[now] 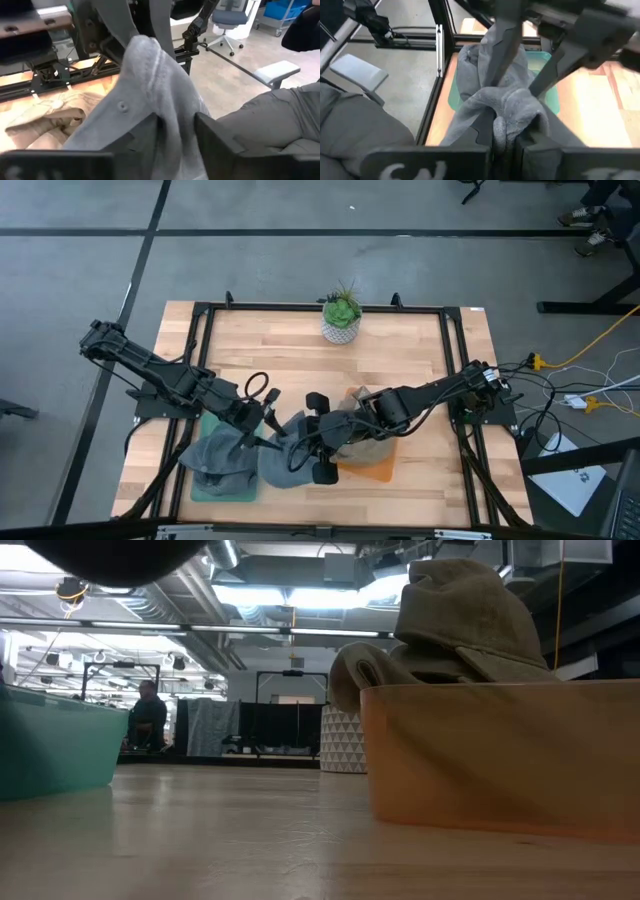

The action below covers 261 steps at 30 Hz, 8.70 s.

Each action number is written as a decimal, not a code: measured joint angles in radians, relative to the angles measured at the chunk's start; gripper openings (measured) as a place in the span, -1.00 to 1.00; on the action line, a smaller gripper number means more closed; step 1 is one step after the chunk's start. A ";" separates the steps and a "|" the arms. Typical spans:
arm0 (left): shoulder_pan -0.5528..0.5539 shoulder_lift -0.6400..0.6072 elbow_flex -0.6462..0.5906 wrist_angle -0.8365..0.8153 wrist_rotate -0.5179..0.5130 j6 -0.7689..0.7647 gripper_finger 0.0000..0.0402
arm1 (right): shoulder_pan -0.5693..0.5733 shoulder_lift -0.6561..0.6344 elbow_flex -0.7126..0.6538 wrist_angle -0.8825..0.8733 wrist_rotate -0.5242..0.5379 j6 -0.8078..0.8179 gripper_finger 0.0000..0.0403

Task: Pick & Place hat
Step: Put the blue cap into the green bin

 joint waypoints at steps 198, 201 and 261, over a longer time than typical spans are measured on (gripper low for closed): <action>-0.008 -0.097 0.002 -0.641 -0.728 -0.370 -0.98 | -0.161 0.155 0.232 -0.455 0.088 0.186 -0.30; -0.027 -0.121 0.030 -0.691 -0.607 -0.296 -0.98 | -0.142 0.155 0.283 -0.569 0.084 0.223 -0.26; -0.587 0.070 0.244 -1.365 -0.577 -1.173 -0.98 | -0.004 0.140 0.279 -0.730 0.346 0.439 -0.25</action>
